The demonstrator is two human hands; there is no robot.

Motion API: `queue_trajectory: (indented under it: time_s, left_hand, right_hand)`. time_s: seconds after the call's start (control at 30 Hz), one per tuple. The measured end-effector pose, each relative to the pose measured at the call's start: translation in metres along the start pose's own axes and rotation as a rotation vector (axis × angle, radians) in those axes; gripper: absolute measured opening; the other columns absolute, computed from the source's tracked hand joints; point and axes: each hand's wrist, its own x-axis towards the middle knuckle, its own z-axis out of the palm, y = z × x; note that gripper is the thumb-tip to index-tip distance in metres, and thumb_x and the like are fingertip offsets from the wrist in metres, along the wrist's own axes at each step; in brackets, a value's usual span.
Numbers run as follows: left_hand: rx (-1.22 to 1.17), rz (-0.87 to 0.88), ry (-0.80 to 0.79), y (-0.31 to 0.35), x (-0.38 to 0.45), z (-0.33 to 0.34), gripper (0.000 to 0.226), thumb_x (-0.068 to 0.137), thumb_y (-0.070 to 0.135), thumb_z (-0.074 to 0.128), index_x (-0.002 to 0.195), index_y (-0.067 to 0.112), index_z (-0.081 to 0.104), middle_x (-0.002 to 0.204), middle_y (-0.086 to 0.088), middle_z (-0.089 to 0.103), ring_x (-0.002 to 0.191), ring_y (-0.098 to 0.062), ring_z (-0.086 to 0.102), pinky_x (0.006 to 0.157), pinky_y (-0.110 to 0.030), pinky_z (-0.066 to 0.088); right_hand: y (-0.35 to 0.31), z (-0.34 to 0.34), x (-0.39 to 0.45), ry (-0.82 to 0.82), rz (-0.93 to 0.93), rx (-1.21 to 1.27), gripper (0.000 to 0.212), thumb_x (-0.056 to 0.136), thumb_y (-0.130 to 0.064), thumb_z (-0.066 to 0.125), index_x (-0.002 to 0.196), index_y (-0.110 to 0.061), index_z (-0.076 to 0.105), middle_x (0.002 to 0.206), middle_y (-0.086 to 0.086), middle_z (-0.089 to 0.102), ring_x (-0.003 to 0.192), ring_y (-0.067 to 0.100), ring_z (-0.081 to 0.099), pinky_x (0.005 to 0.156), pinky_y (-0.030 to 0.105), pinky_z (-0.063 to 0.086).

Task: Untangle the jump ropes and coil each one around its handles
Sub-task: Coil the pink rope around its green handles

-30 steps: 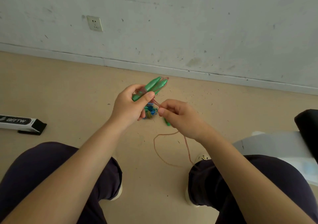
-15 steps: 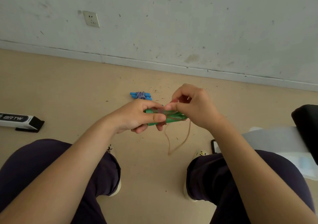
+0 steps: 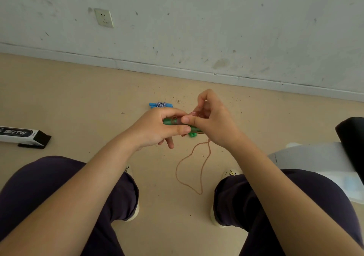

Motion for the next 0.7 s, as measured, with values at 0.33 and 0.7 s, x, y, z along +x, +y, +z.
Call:
queue_trajectory:
  time_s: [0.33,0.7]
  left_hand:
    - [-0.016,0.140,0.007,-0.0005,-0.0015,-0.0004,0.053,0.087,0.026,0.075,0.134,0.042,0.056,0.089,0.010,0.074,0.060,-0.025,0.069,0.052,-0.029,0.047]
    - [-0.398,0.093,0.214,0.0049,-0.0001,-0.0032,0.041,0.092,0.013,0.069,0.130,0.017,0.054,0.109,-0.008,0.068,0.058,-0.027,0.068,0.053,-0.029,0.054]
  right_hand:
    - [0.0026,-0.0052,0.0013,-0.125,0.099,0.167,0.034,0.081,-0.036,0.077,0.096,-0.008,0.066,0.096,0.018,0.069,0.084,0.042,0.068,0.081,0.056,0.054]
    - [0.0081,0.0021,0.0028,-0.205,0.107,0.283,0.034,0.092,-0.012,0.065,0.125,-0.018,0.060,0.080,0.005,0.064,0.058,0.014,0.050,0.055,0.024,0.040]
